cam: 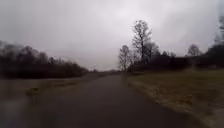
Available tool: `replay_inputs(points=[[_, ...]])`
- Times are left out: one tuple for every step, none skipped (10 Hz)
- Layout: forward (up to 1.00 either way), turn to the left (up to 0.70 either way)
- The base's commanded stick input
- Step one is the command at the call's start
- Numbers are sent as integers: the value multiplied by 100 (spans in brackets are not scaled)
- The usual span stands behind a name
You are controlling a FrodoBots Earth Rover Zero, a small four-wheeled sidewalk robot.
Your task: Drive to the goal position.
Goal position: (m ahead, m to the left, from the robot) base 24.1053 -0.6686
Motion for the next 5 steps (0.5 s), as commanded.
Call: replay_inputs(points=[[70,0],[70,0],[70,0],[70,0],[70,0]])
